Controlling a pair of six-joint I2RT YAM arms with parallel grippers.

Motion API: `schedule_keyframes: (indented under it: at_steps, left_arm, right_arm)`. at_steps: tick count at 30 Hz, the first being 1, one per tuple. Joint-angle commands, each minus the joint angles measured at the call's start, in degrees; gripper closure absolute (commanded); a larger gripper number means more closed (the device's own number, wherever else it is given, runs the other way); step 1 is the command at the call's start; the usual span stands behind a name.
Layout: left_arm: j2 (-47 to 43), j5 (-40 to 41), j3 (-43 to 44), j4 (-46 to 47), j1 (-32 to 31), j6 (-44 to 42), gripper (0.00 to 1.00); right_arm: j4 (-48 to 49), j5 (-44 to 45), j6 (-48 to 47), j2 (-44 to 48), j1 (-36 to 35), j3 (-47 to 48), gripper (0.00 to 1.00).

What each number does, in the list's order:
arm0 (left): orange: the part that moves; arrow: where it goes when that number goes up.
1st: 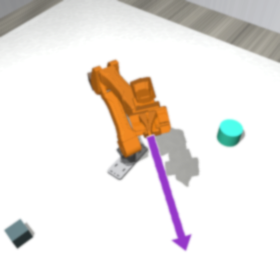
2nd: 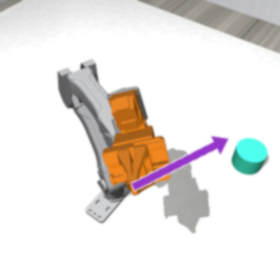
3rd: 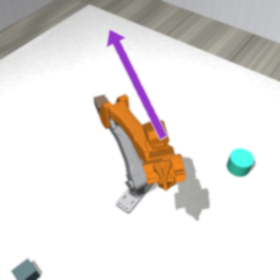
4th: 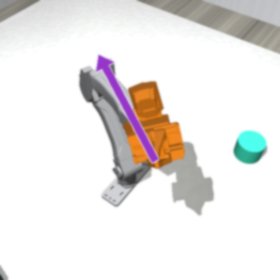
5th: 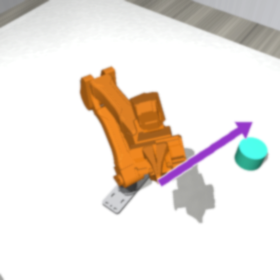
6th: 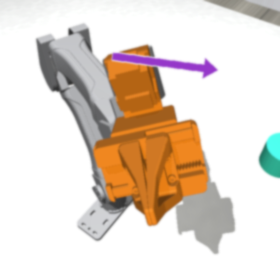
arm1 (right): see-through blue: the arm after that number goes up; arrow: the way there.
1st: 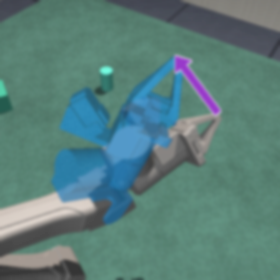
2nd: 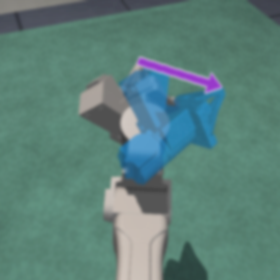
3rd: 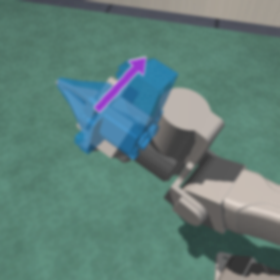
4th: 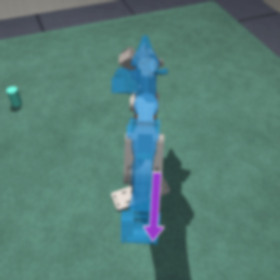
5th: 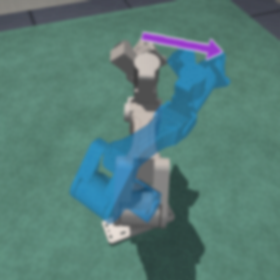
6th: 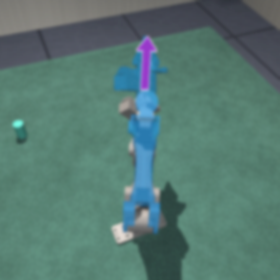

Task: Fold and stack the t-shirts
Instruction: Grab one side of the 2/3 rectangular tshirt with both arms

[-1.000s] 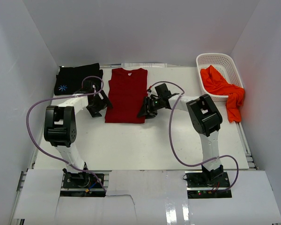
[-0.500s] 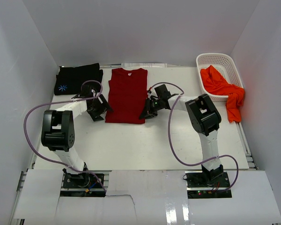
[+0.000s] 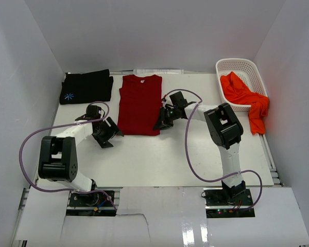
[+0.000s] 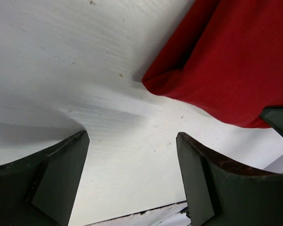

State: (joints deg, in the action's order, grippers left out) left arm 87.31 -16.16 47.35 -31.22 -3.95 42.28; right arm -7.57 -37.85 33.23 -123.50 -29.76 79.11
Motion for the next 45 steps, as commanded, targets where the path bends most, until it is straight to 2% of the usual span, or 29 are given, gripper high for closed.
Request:
schedule_keyframes:
  at_steps: [1, 6, 8, 20, 24, 28, 31, 32, 35, 38, 39, 42, 45]
  left_arm:
    - [1.11, 1.48, 1.51, 1.07, 0.25, 1.13, 0.14]
    - [1.63, 2.72, 0.9, 5.64, 0.25, 3.42, 0.16]
    - [2.6, 2.54, 1.42, 6.08, 0.34, 3.86, 0.21]
    - [6.91, 3.95, 2.22, 10.12, 0.43, 7.55, 0.27]
    - [7.96, 4.12, 2.13, 11.18, 0.43, 7.99, 0.41]
    - [8.49, 5.09, 1.69, 11.36, 0.43, 7.99, 0.47]
    - [8.67, 5.35, 0.9, 12.32, 0.43, 7.99, 0.64]
    - [8.76, 5.35, 0.81, 12.41, 0.52, 7.99, 0.75]
    - [10.07, 5.09, 1.25, 12.94, 0.43, 7.64, 0.8]
    - [11.3, 5.26, 2.3, 12.94, 0.43, 7.2, 0.8]
    - [11.48, 5.09, 2.48, 13.2, 0.43, 6.85, 0.83]
    - [11.66, 3.07, 2.57, 14.17, 0.34, 5.89, 0.99]
    - [10.43, 1.66, 1.34, 14.08, 0.34, 5.44, 1.0]
  right_arm:
    - [-1.13, 0.67, -1.68, 0.37, -0.21, 1.93, 0.91]
    - [-1.22, 0.67, -1.86, 0.81, -0.21, 1.31, 0.91]
    - [-1.22, 0.58, -1.86, 0.9, -0.21, 1.13, 0.91]
    - [-1.13, 0.23, -2.38, 1.07, -0.21, 0.96, 0.91]
    - [-1.13, 0.32, -2.47, 1.16, -0.21, 0.61, 0.91]
    - [-1.21, 0.58, -2.65, 1.42, -0.21, 0.43, 0.91]
    - [-1.39, 0.49, -2.74, 1.33, -0.21, 0.25, 0.91]
    - [-1.48, 0.49, -2.82, 1.42, -0.21, 0.25, 0.91]
    - [-1.74, 0.4, -3.17, 1.51, -0.3, 0.08, 0.91]
    - [-1.74, 0.58, -3.44, 1.86, -0.21, -0.27, 0.91]
    - [-1.83, 0.58, -3.53, 1.95, -0.21, -0.45, 0.91]
    - [-2.53, 0.67, -3.79, 2.04, -0.3, -0.54, 0.91]
    - [-3.76, 0.84, -4.32, 2.47, -0.21, -0.89, 0.91]
